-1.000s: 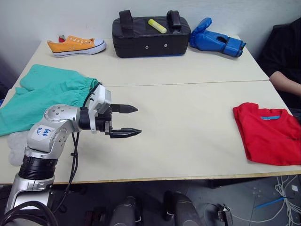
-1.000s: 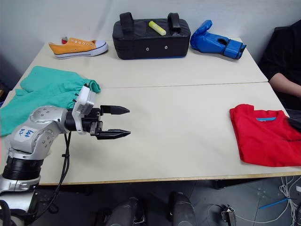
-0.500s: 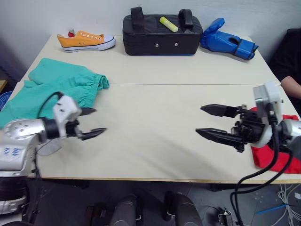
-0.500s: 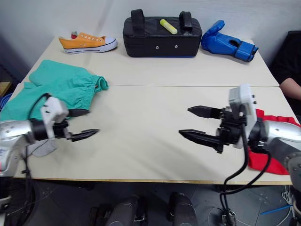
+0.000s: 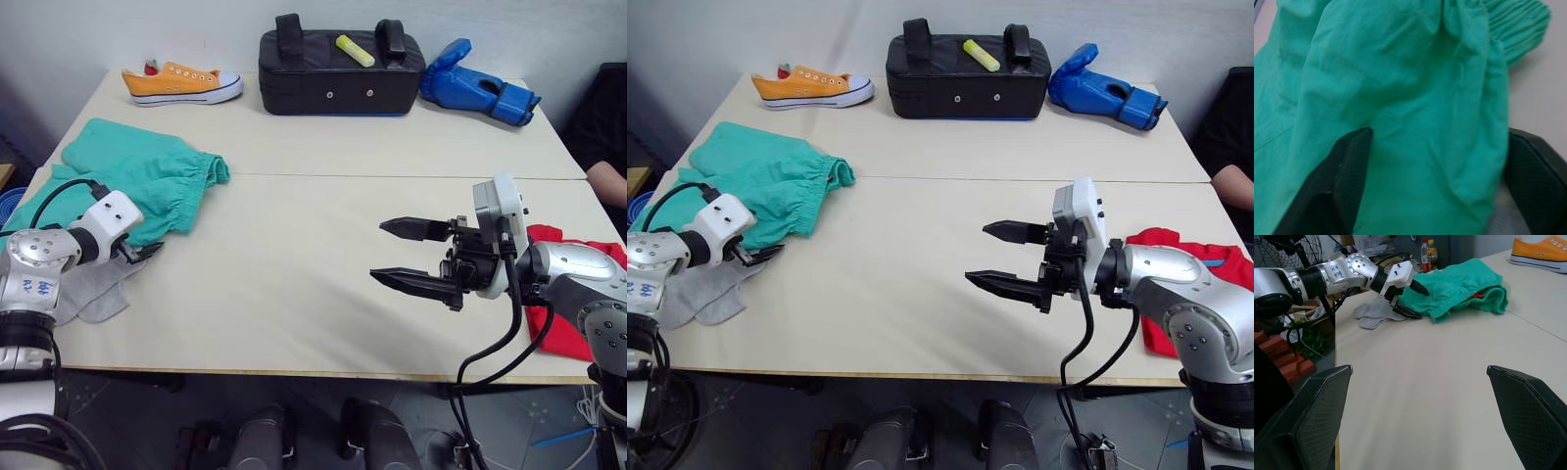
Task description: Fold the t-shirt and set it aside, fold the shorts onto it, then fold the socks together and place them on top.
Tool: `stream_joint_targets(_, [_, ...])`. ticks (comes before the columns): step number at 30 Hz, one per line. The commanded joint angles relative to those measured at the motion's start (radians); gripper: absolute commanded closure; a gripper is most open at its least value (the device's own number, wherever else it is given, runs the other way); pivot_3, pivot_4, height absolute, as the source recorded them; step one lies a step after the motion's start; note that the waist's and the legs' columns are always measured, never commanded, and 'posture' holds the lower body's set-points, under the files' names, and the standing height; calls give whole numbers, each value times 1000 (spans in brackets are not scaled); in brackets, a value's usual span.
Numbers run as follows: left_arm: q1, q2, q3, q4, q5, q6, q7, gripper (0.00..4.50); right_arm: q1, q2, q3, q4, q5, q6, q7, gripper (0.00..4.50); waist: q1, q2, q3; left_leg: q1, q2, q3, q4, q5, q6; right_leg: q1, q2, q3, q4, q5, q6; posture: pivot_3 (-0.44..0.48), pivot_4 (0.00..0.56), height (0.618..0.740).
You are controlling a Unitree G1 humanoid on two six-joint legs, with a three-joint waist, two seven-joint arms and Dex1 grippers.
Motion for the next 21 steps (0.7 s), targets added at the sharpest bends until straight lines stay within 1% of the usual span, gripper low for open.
stream_joint_targets(1, [-32, 9, 7, 82, 5, -19, 2, 1519, -1, 9, -14, -29, -19, -28, -4, 0, -7, 0, 0, 0, 0, 0, 0, 0, 0, 0, 0, 0, 0, 0, 0, 0, 150, 740])
stream_joint_targets(2, [-42, 5, 11, 98, -3, -16, -6, 1900, 3, 11, -13, -32, -27, -31, -6, 0, -10, 0, 0, 0, 0, 0, 0, 0, 0, 0, 0, 0, 0, 0, 0, 0, 150, 740])
stream_joint_targets(6, [-72, -5, 25, 132, -31, -3, -34, 3090, 22, 20, -13, -37, -49, -40, -7, 0, -15, -1, 0, 0, 0, -1, 0, 0, 0, 0, 0, 0, 1, 0, 0, 0, 150, 740])
stream_joint_targets(10, [-122, -34, 66, 114, -105, 74, -97, 4388, 45, 13, -5, -50, -84, -57, 5, 0, -14, -2, 0, 0, 0, -1, 1, 0, 0, 0, 0, 0, 2, 0, 0, 0, 150, 740])
stream_joint_targets(13, [-157, -82, 86, -27, -191, 193, -192, 4450, 66, -2, 3, -50, -135, -79, 18, 0, -9, -4, 1, 0, 0, -1, 2, 0, 0, 0, 0, -1, 2, 0, 0, 0, 150, 740])
stream_joint_targets(15, [-165, -135, 64, -237, -276, 338, -277, 4450, 78, -4, 0, -49, -149, -82, 24, 0, -1, -4, 1, -1, 0, -1, 5, 0, 0, 0, 0, -1, 2, 0, 1, 0, 150, 740])
stream_joint_targets(17, [-157, -177, 36, -426, -339, 471, -328, 4450, 88, -7, -3, -52, -162, -83, 31, 0, 5, -5, 1, -2, 0, -3, 10, 0, 1, 1, 0, -1, 3, 0, 1, 0, 150, 740])
stream_joint_targets(19, [-149, -247, -28, -636, -416, 631, -355, 4450, 113, -27, 5, -68, -201, -100, 43, 0, 10, -5, 1, -3, 1, -3, 13, -1, 2, 2, 0, 0, 3, 1, 2, 0, 150, 740])
stream_joint_targets(21, [-146, -315, -107, -786, -461, 745, -369, 4450, 139, -46, 10, -78, -245, -122, 52, 0, 10, -5, 1, -3, 0, -2, 14, -1, 3, 3, 0, 0, 3, 1, 3, 0, 150, 740])
